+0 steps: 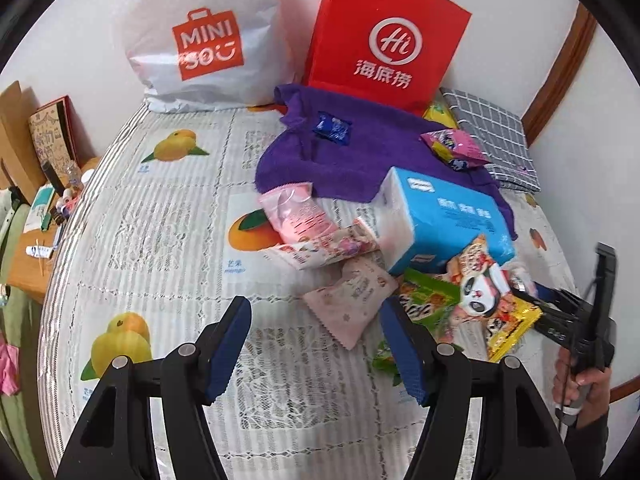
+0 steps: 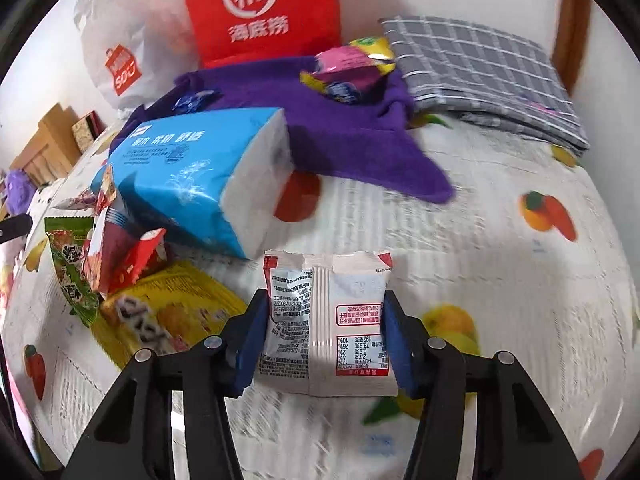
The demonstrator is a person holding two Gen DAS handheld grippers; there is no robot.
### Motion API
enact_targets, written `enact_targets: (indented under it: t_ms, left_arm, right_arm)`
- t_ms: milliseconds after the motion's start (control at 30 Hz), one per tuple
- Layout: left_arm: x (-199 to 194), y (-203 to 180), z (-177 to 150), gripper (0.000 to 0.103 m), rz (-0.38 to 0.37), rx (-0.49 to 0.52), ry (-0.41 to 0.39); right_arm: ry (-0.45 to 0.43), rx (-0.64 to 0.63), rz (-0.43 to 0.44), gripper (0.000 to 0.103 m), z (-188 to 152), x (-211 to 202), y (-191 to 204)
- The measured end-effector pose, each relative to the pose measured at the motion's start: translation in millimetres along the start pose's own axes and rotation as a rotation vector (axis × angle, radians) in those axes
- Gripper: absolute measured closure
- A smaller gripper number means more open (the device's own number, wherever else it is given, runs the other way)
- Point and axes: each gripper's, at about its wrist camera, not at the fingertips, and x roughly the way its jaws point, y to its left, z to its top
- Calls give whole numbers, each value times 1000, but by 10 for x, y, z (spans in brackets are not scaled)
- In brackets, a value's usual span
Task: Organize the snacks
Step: 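Grasp the pink-and-white candy bar with the left tool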
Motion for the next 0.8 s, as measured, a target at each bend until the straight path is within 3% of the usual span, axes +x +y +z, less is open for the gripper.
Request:
enact_targets:
  t_ms: [167,367,467,700,800]
  left_arm:
    - [134,60,-26,38,-3,-15,18]
    - [212,-7,138,38,30,39,-20]
    - [296,-84,285,38,40,77,-30]
    - [656,-300,504,38,18,188,32]
    - [750,-326,452,47,-17,201,64]
  right_arm:
    - [-44,96,-6,49,-170,-34,-213]
    - [-80,86,-51,48,-210,-34,-145]
    - [-84,100,-32,48,-207,-38,-187]
    - [-80,93,-33,45,-197,-24,-174]
    - [-72,71,-56,44,-193,-14,-127]
